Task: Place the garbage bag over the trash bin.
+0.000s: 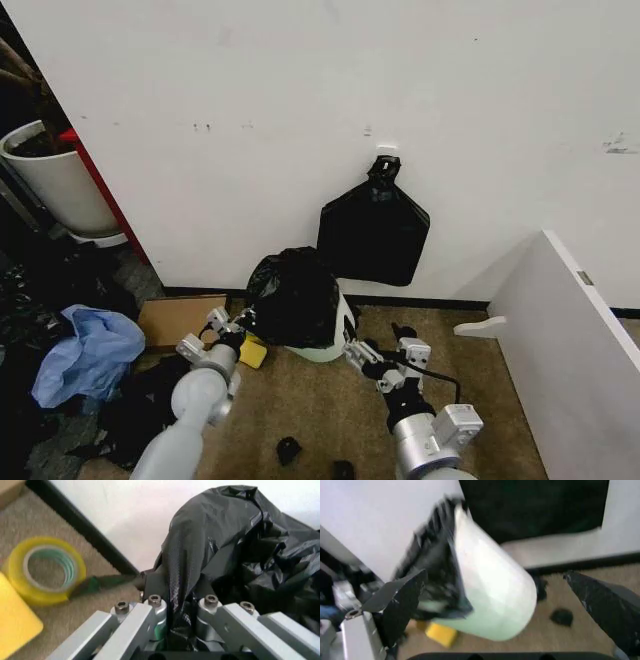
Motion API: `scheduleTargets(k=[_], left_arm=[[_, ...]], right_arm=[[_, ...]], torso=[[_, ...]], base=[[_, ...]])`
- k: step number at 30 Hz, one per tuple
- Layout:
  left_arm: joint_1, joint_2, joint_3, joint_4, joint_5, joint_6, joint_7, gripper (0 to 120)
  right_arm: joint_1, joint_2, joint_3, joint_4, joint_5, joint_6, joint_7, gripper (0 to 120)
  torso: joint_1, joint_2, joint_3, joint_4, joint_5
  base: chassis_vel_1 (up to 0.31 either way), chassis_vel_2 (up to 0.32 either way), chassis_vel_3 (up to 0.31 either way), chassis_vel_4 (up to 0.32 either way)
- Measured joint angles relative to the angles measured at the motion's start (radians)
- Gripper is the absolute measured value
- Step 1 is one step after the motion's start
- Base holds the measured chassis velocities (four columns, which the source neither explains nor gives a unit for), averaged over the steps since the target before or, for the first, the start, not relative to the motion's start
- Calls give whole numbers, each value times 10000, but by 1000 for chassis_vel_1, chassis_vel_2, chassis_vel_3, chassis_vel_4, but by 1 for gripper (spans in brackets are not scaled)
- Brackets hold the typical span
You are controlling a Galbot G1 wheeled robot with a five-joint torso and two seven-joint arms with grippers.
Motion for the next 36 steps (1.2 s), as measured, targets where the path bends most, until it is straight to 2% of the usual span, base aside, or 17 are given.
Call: scheduleTargets(k=[5, 13, 18, 20, 22, 23, 25, 26, 29, 36], left_arm=[[142, 114, -306, -48, -398, 579, 81, 5], [266, 166, -389, -155, -465, 778, 281, 5], [316, 148, -308, -244, -363, 768, 373, 5], [331, 144, -255, -263, -278, 741, 435, 5], [334, 144, -241, -266, -257, 735, 447, 5], [341, 142, -214, -279, -222, 724, 470, 5], [352, 133, -180, -304, -174, 704, 500, 5], [361, 123, -162, -335, -139, 689, 527, 5], [373, 116, -148, -367, -107, 680, 545, 5], [425, 105, -119, -440, 63, 624, 636, 5]], right_arm=[[508, 234, -168, -979, -99, -213, 36, 100], [855, 262, -219, -1580, 52, -49, -984, 100], [1152, 422, -209, -1993, 197, 160, -1134, 98], [1270, 477, -177, -2084, 426, 243, -1226, 90], [1296, 483, -166, -2094, 491, 257, -1253, 90], [1346, 486, -136, -2131, 596, 268, -1304, 81], [1421, 488, -104, -2224, 617, 273, -1329, 75], [1485, 488, -83, -2338, 542, 289, -1329, 68], [1536, 484, -68, -2446, 464, 341, -1329, 63], [1715, 420, 10, -2902, 287, 842, -1730, 32]], torso=[[0, 0, 0, 1, 1], [0, 0, 0, -1, 0], [0, 0, 0, 0, 0], [0, 0, 0, -1, 1], [0, 0, 0, 0, 1], [0, 0, 0, 0, 0], [0, 0, 0, -1, 1], [0, 0, 0, -1, 1], [0, 0, 0, 0, 1], [0, 0, 0, 0, 1]], base=[[0, 0, 0, 0], [0, 0, 0, 0], [0, 0, 0, 0], [0, 0, 0, 0], [0, 0, 0, 0], [0, 0, 0, 0], [0, 0, 0, 0], [0, 0, 0, 0], [0, 0, 0, 0], [0, 0, 0, 0]])
